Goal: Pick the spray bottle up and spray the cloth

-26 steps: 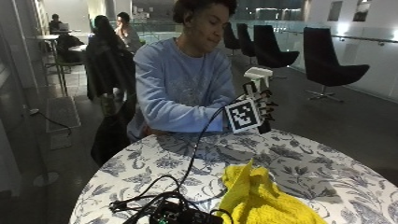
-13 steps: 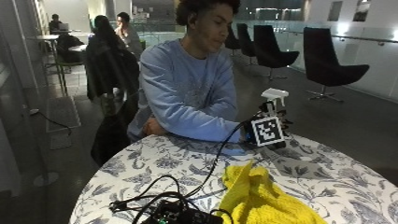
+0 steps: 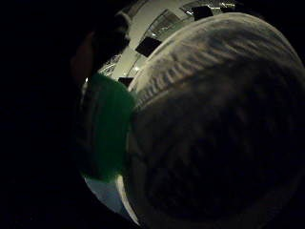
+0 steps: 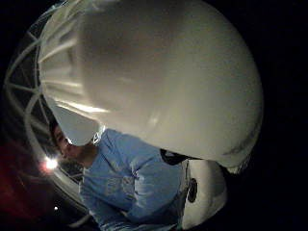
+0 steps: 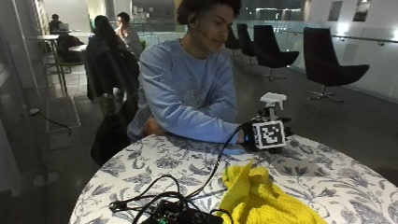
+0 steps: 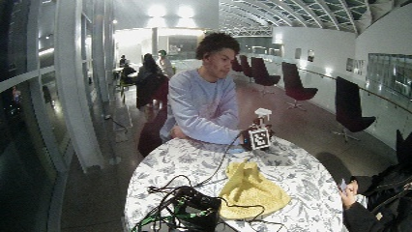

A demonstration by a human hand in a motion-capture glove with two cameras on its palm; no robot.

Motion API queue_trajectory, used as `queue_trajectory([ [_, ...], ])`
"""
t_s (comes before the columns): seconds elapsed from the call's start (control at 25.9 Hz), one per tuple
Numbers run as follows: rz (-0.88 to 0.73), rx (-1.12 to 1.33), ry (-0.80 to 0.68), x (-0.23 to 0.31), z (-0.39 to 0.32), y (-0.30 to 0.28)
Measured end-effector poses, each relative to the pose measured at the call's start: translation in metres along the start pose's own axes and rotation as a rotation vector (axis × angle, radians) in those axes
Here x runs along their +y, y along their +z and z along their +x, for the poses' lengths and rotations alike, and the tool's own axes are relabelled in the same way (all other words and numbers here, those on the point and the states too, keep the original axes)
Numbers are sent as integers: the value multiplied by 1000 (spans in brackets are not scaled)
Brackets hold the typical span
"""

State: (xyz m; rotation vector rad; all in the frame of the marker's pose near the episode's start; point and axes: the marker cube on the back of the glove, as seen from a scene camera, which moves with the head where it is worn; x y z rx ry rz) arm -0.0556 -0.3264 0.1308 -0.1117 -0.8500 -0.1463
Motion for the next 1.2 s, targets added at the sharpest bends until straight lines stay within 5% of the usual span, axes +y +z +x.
queue_trajectory([
  [0.23,-77,144,54,75,-29,-44],
  [0.81,132,671,307,335,-72,-129],
  [1.2,155,803,397,408,-61,-123],
])
